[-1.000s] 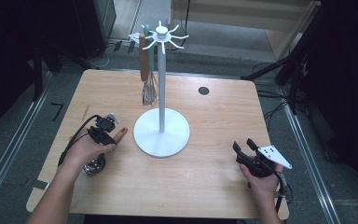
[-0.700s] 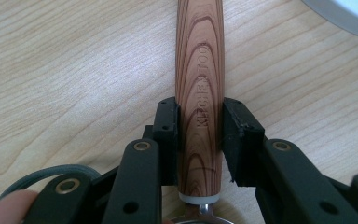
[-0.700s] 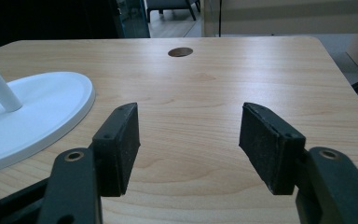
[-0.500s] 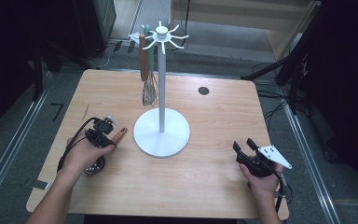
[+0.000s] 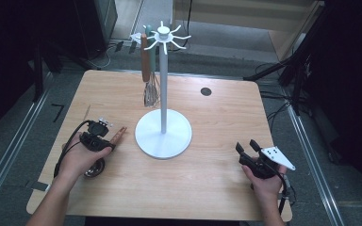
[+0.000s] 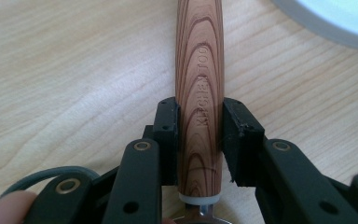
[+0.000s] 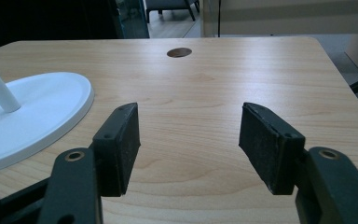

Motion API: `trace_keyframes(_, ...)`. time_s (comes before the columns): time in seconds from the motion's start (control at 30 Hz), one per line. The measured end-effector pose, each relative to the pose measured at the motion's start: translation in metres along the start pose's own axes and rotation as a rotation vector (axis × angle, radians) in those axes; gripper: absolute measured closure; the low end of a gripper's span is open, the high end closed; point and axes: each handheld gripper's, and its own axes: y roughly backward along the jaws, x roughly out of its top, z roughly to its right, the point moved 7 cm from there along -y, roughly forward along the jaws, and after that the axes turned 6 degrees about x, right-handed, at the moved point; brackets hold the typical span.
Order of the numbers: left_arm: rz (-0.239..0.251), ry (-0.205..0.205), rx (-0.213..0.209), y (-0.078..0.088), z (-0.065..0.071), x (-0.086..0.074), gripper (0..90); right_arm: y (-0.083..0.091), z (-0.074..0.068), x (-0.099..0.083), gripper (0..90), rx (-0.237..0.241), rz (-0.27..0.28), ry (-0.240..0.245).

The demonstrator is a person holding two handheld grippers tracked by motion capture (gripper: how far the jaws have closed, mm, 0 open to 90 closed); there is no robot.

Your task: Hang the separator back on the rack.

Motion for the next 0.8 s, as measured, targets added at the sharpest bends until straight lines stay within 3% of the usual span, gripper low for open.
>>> trace_keyframes(0.03, 0.029, 0.01, -0.001, 0.001, 0.0, 0.0, 70.2, 0.0, 0.0, 0.0, 39.3, 0.0, 0.001, 0.001)
trace_keyframes(0.33, 0.122, 0.039, -0.044, 0.008, 0.0, -0.003, 70.2, 0.0, -0.001, 0.0, 39.3, 0.001, 0.0, 0.002)
trace_keyframes(0.43, 0.208, 0.046, -0.052, 0.012, 0.001, -0.003, 70.2, 0.0, 0.0, 0.0, 39.2, 0.001, 0.002, 0.001)
trace_keyframes(0.53, 0.229, 0.035, -0.06, 0.014, 0.002, -0.004, 70.2, 0.0, 0.0, 0.0, 39.2, 0.003, 0.001, -0.001)
trace_keyframes(0.57, 0.286, 0.034, -0.058, 0.016, 0.003, -0.004, 70.2, 0.0, -0.001, 0.0, 39.2, 0.002, 0.0, -0.001)
trace_keyframes(0.73, 0.337, 0.041, -0.062, 0.018, 0.005, -0.007, 70.2, 0.0, -0.001, 0.0, 39.2, 0.003, 0.002, 0.002)
trace_keyframes(0.8, 0.346, 0.053, -0.084, 0.019, 0.007, -0.008, 70.2, 0.0, -0.002, 0.0, 39.2, 0.003, -0.001, -0.002)
